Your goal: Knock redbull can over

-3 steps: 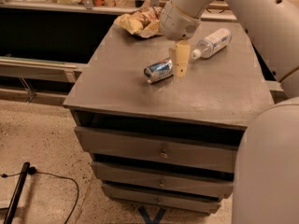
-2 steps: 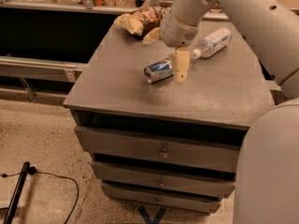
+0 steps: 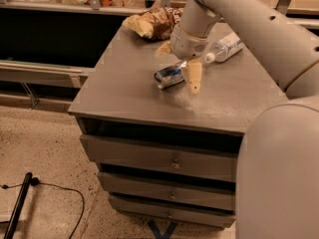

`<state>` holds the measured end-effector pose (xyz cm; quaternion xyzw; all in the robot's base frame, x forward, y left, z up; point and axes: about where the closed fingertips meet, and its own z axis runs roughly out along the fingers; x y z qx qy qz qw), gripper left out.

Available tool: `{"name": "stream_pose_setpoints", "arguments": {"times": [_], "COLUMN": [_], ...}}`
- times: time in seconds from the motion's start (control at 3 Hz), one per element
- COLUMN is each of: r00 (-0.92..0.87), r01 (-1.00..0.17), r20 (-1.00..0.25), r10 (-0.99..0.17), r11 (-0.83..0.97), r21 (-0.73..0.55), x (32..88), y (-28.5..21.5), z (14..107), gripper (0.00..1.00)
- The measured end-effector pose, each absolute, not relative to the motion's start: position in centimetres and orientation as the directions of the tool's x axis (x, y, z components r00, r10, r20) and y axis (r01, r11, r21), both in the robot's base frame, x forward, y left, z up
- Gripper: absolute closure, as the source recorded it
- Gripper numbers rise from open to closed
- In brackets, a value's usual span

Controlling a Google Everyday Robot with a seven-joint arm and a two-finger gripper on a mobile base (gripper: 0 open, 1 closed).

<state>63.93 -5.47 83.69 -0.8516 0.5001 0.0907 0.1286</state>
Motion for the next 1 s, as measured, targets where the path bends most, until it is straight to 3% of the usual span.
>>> {"name": "stream_pose_setpoints", "arguments": {"times": [0.33, 0.67, 1.0], "r00": [0.503, 0.531, 0.531], "r01": [-0.862, -0.845, -0.845], "r20": [-0.276, -0.272, -0.272], "r10": [-0.819, -0.803, -0.803], "r11": [-0.496, -0.526, -0.526], "r21": [-0.098, -0.095, -0.095], "x": [64.06, 63.38, 63.38], "y": [-5.90, -6.77, -6.77], "z": [82.35, 81.97, 82.33], "gripper": [0.18, 0.49, 0.71]}}
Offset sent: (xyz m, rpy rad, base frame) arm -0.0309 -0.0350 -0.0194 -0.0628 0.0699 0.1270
